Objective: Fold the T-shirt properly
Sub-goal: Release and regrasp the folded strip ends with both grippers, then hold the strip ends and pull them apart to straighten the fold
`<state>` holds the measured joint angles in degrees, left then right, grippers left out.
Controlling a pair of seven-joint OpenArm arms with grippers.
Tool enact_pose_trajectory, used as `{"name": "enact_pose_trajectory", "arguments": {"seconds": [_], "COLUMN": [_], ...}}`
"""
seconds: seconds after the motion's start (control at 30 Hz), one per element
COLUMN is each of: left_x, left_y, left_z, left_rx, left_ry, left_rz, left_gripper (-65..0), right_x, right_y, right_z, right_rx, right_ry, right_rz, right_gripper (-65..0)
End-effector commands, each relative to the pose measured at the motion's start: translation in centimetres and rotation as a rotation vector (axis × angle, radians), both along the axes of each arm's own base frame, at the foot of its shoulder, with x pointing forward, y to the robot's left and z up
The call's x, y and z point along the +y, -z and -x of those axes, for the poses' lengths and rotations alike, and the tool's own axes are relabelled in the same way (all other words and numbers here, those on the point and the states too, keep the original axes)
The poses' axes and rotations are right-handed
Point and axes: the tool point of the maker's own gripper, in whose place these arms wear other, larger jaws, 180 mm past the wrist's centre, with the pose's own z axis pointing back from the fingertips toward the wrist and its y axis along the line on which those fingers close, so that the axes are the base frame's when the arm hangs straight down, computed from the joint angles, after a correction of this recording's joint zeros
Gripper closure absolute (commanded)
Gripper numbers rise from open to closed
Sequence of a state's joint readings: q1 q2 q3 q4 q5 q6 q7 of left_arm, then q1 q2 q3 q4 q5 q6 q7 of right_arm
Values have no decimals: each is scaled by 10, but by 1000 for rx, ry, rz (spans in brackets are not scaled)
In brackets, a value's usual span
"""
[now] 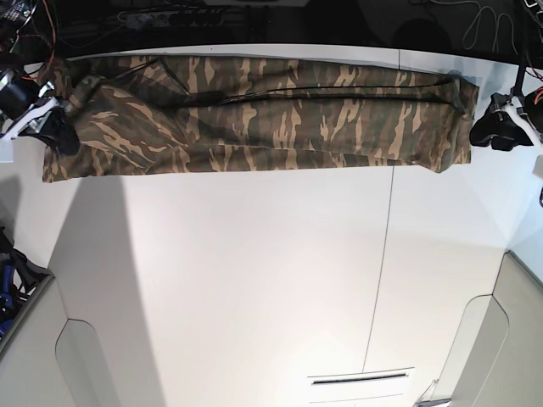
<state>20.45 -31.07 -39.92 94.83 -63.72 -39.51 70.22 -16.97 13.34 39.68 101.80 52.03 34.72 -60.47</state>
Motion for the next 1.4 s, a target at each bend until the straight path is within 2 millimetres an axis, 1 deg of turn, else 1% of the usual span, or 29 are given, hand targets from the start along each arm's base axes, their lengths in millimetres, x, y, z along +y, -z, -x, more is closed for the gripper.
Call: {"name": "enact_pose_trajectory", "arguments": {"seconds": [0.0, 0.1, 0.23, 0.33, 0.47, 0.6, 0.83, 1.03, 1.23, 1.37], "left_x": [2, -4, -15, -7, 4, 7, 6, 6, 0, -10], "left_y": [-12, -5, 11, 29, 40, 44, 40, 37, 34, 41], "left_z": [-7, -2, 7, 10, 11, 13, 8, 5, 2, 7], "left_rx": [-44, -21, 26, 49, 49, 53, 23, 2, -22, -8], "left_ry": [12, 28, 57, 33, -25, -41, -52, -59, -66, -75], "left_rz": [-9, -1, 11, -32, -15, -5, 8, 16, 62, 93], "left_gripper": [-424, -424, -424, -424, -426, -426, -426, -426, -425, -425], "right_x": [-1, 6, 16, 16, 15, 15, 21, 23, 26, 26], "right_y": [-6, 10, 28, 39, 47, 48, 41, 45, 42, 42], "right_z": [-7, -8, -4, 1, 5, 5, 2, 8, 6, 6], "right_rx": [-33, -3, 43, 74, 102, 104, 76, 113, 102, 103], "right_ry": [-10, -28, -47, -43, -33, -31, -30, -48, -49, -50], "right_rz": [20, 44, 17, -1, -15, -21, -75, -72, -95, -96], "right_gripper": [0, 0, 0, 0, 0, 0, 0, 0, 0, 0]}}
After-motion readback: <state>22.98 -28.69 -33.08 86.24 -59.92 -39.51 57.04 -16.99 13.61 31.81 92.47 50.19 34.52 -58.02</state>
